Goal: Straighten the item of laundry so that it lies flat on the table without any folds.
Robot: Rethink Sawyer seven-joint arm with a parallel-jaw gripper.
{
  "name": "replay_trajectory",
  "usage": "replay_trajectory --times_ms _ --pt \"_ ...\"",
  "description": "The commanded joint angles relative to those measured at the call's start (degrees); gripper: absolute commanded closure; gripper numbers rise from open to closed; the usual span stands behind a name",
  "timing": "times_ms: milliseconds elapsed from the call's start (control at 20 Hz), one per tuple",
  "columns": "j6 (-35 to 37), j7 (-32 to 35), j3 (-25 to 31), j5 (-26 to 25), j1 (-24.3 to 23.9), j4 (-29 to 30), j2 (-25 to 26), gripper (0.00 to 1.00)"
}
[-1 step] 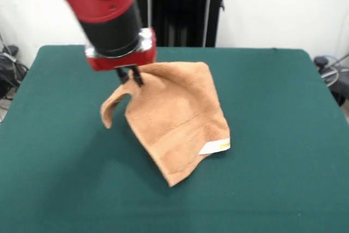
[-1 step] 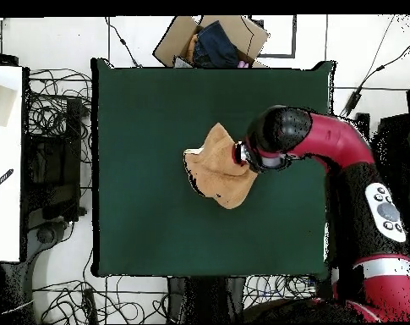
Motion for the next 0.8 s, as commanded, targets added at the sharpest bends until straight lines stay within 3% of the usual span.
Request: replay_trajectory --times_ms 50,800 --pt "10.1 -15.2 4.0 -3.3 0.0 -8.4 4.8 1.0" --pt "22.2 -27.8 7.0 -8.6 0.2 -32.4 16.5 1.0"
